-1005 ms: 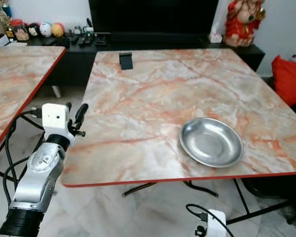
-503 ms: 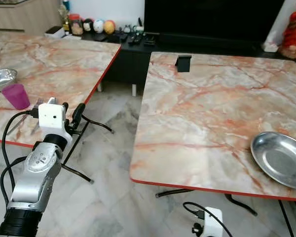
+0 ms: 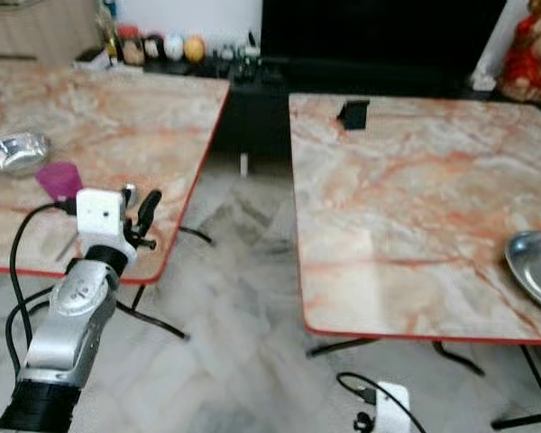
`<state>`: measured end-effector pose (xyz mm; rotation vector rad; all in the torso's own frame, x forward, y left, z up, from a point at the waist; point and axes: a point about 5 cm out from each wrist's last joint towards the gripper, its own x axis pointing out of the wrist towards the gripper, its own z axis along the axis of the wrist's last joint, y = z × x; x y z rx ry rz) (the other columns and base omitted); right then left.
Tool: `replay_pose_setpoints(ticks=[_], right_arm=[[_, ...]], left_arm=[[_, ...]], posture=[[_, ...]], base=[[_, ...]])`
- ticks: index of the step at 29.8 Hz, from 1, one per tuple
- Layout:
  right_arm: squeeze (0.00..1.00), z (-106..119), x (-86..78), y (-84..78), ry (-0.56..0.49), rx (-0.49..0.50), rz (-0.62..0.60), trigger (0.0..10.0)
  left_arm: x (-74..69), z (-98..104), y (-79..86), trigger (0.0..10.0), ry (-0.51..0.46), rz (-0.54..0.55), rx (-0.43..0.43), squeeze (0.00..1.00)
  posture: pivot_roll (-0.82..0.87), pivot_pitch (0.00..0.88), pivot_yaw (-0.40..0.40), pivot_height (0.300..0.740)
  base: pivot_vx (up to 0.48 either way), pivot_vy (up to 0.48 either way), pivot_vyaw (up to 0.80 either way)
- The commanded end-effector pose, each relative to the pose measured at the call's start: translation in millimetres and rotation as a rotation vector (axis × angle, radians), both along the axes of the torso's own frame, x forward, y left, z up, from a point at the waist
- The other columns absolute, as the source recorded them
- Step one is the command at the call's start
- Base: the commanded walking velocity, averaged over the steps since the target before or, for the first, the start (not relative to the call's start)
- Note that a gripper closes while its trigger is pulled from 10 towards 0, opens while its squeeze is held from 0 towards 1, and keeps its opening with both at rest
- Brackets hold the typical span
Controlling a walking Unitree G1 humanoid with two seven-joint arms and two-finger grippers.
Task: Setting the table
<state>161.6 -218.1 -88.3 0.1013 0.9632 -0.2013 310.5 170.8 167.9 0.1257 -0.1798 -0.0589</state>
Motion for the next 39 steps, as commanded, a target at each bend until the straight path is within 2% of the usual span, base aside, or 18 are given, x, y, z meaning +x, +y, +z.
replay_pose_setpoints(ticks=[1,39], right_arm=[[0.0,0.3,2.1,3.2,-0.008,0.005,0.006,10.0],[0.0,-3.8,-5.5,8.7,0.004,0.019,-0.039,10.0]], left_arm=[[-0.4,5.8,0.3,10.0,-0.028,0.001,0.011,0.0],[0.5,2.3,6.3,10.0,-0.027,-0.008,0.031,0.0]], posture=[[0.13,0.0,-0.047,0.74],[0.14,0.0,-0.022,0.74]], base=[[0.0,0.39,0.0],[0.0,0.395,0.0]])
